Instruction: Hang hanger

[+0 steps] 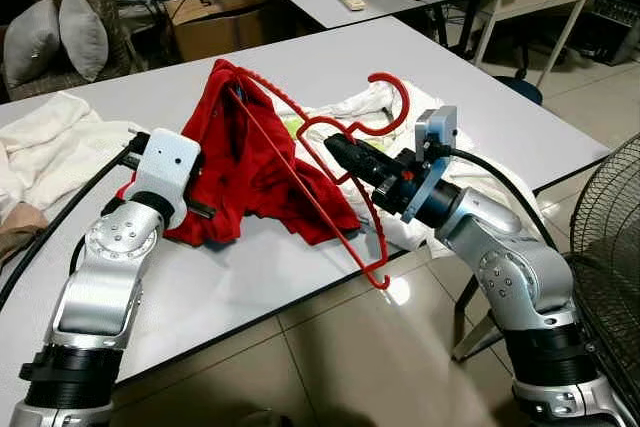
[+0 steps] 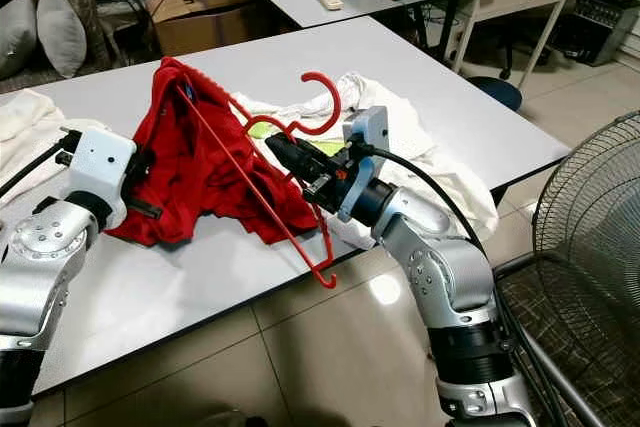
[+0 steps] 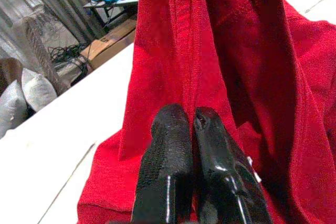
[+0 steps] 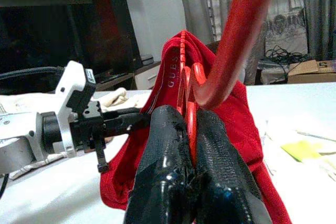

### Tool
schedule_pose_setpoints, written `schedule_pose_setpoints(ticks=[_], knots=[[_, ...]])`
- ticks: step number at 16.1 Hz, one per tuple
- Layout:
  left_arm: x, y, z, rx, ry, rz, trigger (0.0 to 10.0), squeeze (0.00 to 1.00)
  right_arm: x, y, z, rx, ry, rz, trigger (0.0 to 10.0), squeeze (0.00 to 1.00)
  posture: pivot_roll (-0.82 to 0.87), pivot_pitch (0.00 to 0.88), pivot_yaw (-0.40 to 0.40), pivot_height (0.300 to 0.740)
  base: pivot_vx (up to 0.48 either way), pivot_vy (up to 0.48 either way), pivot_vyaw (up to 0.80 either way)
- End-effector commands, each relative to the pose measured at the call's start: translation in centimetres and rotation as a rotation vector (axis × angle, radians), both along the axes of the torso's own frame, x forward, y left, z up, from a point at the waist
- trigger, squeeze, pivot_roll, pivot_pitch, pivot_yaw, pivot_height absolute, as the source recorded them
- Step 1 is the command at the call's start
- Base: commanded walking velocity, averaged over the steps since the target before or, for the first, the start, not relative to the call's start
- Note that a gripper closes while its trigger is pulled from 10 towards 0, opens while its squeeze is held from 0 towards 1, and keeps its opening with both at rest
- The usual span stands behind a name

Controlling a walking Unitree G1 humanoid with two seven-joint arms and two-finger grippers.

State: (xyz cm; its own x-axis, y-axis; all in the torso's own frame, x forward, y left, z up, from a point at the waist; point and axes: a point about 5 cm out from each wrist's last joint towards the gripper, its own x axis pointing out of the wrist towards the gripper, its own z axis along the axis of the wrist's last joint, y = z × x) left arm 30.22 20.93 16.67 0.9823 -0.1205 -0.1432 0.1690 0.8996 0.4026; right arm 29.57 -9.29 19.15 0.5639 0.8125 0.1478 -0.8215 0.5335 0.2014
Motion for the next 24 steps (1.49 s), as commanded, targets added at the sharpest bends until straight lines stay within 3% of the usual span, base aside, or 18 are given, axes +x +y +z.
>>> schedule_pose_setpoints(ticks=[1,3,4,6,10,13,14,16,18,19,22,24], knots=[[0.2,0.4,0.6,-0.004,-0.014,0.003,0.0,0.00,0.0,0.4,0.7,-0.004,-0.034,0.018,10.0,0.00,-0.09,0.000,0.093,0.740,0.000,0.000,0.00],[0.7,0.6,3.2,-0.027,-0.087,-0.001,0.0,0.00,-0.1,0.4,-0.6,-0.101,0.007,0.028,10.0,0.00,-0.09,0.000,0.093,0.740,0.000,0.000,0.00],[0.9,0.6,5.7,-0.020,-0.152,-0.024,0.0,0.00,-0.3,0.4,-1.6,-0.168,0.044,0.042,10.0,0.00,-0.08,0.000,0.092,0.740,0.000,0.000,0.00],[0.9,0.1,7.5,0.008,-0.194,-0.073,0.0,0.00,-0.5,0.8,-2.0,-0.178,0.073,0.061,10.0,0.00,-0.08,0.000,0.093,0.740,0.000,0.000,0.00],[0.3,-1.3,7.8,0.090,-0.168,-0.177,0.0,0.00,-0.1,1.2,-2.3,-0.176,0.113,0.030,10.0,0.00,-0.07,0.000,0.097,0.740,0.000,0.000,0.00],[-0.5,-1.1,7.9,0.137,-0.126,-0.216,0.0,0.00,1.8,-0.2,-3.6,-0.099,0.287,-0.172,10.0,0.00,-0.07,0.000,0.093,0.740,0.000,0.000,0.00],[-0.8,-1.0,8.2,0.142,-0.117,-0.227,0.0,0.00,2.3,-0.4,-4.1,-0.039,0.351,-0.191,10.0,0.00,-0.06,0.000,0.092,0.740,0.000,0.000,0.00],[-1.1,-0.9,8.3,0.149,-0.106,-0.249,0.0,0.00,2.7,-0.4,-4.4,0.012,0.381,-0.196,10.0,0.00,-0.06,0.000,0.091,0.740,0.000,0.000,0.00],[-2.1,-1.2,8.0,0.162,-0.057,-0.331,0.0,0.00,4.1,0.6,-3.6,0.180,0.438,-0.145,10.0,0.00,-0.03,0.000,0.083,0.740,0.000,0.000,0.00],[-2.2,-1.3,7.9,0.152,-0.051,-0.345,0.0,0.00,4.3,1.1,-3.3,0.211,0.452,-0.113,10.0,0.00,-0.03,0.000,0.080,0.740,0.000,0.000,0.00],[-2.3,-2.2,7.2,0.147,-0.037,-0.370,0.0,0.00,3.5,3.6,-3.1,0.257,0.516,0.062,10.0,0.00,-0.02,0.000,0.074,0.740,0.000,0.000,0.00],[-2.1,-2.2,7.4,0.164,-0.054,-0.358,0.0,0.00,3.0,4.6,-3.7,0.205,0.531,0.118,10.0,0.00,-0.01,0.000,0.073,0.740,0.000,0.000,0.00]])
